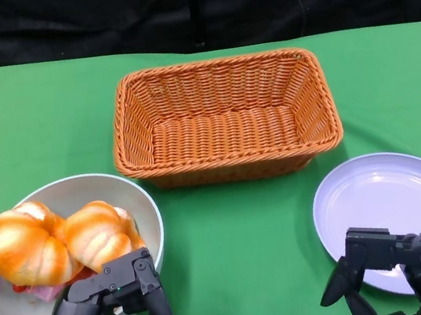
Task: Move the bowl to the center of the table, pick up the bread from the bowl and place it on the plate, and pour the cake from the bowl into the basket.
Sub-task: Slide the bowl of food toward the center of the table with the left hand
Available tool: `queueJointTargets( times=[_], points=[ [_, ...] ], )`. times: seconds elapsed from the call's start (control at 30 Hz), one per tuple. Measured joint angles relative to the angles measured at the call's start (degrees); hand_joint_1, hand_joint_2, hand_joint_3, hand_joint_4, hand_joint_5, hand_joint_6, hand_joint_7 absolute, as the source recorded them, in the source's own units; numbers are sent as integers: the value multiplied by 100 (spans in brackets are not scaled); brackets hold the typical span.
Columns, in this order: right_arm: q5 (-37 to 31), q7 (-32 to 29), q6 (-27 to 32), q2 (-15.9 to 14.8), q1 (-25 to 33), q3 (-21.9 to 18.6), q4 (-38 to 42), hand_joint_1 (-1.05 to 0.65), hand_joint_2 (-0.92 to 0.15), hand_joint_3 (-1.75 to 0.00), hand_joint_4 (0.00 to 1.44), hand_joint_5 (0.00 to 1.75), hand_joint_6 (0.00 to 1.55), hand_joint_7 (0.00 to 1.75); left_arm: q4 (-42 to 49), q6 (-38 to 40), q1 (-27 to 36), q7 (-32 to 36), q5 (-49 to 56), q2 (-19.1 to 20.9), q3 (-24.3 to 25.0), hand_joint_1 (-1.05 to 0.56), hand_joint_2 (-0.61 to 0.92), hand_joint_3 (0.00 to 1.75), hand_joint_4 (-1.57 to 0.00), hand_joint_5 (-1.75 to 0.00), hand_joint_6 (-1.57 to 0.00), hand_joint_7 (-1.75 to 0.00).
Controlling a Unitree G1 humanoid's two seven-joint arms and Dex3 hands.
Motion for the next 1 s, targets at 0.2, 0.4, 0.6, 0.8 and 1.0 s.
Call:
queueJointTargets(
  times=[0.2, 0.4, 0.6, 0.8, 1.0],
  points=[
    [0, 0, 0, 0, 0, 0, 0, -15, -22, -157, 84, 160, 85, 123, -1, 1, 0, 0, 1, -5, 0, 0, 26, 175, -102, -175, -88, -168],
    [-1, 0, 0, 0, 0, 0, -2, -14, -22, -157, 84, 161, 85, 123, -2, 2, 2, -1, -31, -10, 1, 0, 26, 174, -102, -175, -86, -167],
    [-15, -17, 0, 2, 0, 5, -2, -13, -22, -156, 84, 160, 85, 123, -5, -29, 4, 58, -97, -130, 94, 1, 31, 159, -93, -175, -82, -158],
    [-16, -22, 0, 3, 0, 27, -2, -13, -22, -156, 85, 160, 85, 122, -4, -71, 2, 70, -254, -289, 202, -3, 39, 144, -80, -160, -74, -143],
    [-19, -34, -1, 3, -5, 32, -1, -14, -21, -158, 84, 160, 85, 123, 15, -155, -31, 170, -413, -474, 330, -13, 45, 118, -65, -147, -59, -125]
  ],
)
